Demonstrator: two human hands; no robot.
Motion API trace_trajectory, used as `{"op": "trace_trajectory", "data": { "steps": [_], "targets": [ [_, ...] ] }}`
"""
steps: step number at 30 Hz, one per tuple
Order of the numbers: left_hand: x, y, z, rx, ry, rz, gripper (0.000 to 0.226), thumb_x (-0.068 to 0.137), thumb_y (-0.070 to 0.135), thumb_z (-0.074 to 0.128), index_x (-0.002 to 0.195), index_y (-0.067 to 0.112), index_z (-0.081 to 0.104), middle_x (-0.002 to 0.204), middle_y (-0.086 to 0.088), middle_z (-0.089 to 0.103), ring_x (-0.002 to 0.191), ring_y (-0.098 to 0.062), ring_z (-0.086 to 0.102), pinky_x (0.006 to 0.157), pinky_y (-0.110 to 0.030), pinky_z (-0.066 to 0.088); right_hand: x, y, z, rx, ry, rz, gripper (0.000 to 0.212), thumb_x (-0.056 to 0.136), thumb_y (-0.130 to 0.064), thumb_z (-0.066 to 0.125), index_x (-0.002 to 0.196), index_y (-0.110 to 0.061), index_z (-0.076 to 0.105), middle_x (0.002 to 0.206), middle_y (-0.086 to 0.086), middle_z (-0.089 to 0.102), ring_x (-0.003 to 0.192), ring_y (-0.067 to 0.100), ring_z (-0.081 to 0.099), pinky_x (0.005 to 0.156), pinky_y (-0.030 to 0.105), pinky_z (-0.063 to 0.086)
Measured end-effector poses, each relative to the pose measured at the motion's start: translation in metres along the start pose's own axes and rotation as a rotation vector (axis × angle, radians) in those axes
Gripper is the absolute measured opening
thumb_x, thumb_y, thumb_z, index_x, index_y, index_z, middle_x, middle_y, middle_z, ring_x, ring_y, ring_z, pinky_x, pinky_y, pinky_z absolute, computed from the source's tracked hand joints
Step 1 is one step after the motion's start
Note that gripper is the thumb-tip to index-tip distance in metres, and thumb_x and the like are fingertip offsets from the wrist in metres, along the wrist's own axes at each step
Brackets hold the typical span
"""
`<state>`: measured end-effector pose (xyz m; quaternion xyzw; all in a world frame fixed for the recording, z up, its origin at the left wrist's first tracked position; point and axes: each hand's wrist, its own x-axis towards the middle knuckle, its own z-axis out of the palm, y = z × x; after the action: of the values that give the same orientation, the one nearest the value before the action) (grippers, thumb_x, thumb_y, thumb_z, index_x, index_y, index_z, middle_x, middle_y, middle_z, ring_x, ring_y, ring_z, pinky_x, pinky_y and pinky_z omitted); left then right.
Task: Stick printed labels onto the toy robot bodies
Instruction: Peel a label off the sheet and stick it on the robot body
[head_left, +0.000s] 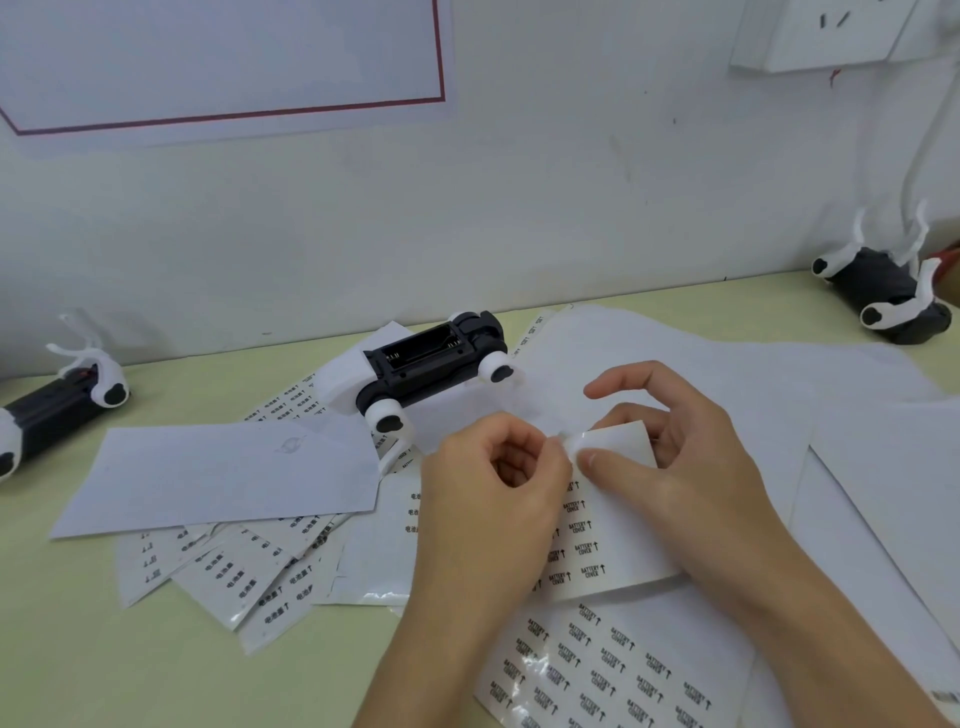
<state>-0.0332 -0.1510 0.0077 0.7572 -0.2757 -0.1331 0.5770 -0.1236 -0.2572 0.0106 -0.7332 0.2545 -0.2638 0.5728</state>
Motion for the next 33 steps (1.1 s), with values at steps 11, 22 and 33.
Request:
{"op": "trace_trajectory", "data": {
  "steps": [11, 22, 33],
  "targets": [
    [0.002, -0.007, -0.001, -0.162, 0.099, -0.110, 0.019, 0.089, 0.022, 0.068, 0.072, 0.017, 0.070, 0.071, -0.003, 0.069, 0.063, -0.017, 0.061, 0.057, -0.012, 0.048, 0.000, 0.003, 0.002, -0.086, 0.110, -0.045, 0.039, 0.084, -0.004, 0.065, 0.103, -0.037, 0.060, 0.076, -0.005, 0.068, 0.061, 0.010, 0.063, 0.051, 0.010, 0.045],
    [0.003, -0.009, -0.002, -0.274, 0.133, -0.144, 0.016, 0.096, 0.022, 0.061, 0.083, 0.017, 0.070, 0.066, 0.006, 0.069, 0.055, 0.000, 0.054, 0.056, -0.010, 0.045, -0.001, 0.000, 0.005, -0.262, 0.491, -0.428, 0.028, 0.082, -0.020, 0.045, 0.081, -0.019, 0.073, 0.066, -0.012, 0.057, 0.068, 0.005, 0.051, 0.062, 0.013, 0.036],
    [0.001, -0.007, 0.003, -0.370, 0.193, -0.129, 0.014, 0.086, 0.039, 0.064, 0.086, 0.026, 0.071, 0.068, -0.007, 0.066, 0.064, -0.031, 0.059, 0.069, -0.061, 0.053, -0.013, -0.004, 0.047, -0.170, 0.102, -0.372, 0.038, 0.077, -0.032, 0.038, 0.104, -0.046, 0.062, 0.049, 0.009, 0.040, 0.042, 0.020, 0.034, 0.039, 0.019, 0.025]
  ]
}}
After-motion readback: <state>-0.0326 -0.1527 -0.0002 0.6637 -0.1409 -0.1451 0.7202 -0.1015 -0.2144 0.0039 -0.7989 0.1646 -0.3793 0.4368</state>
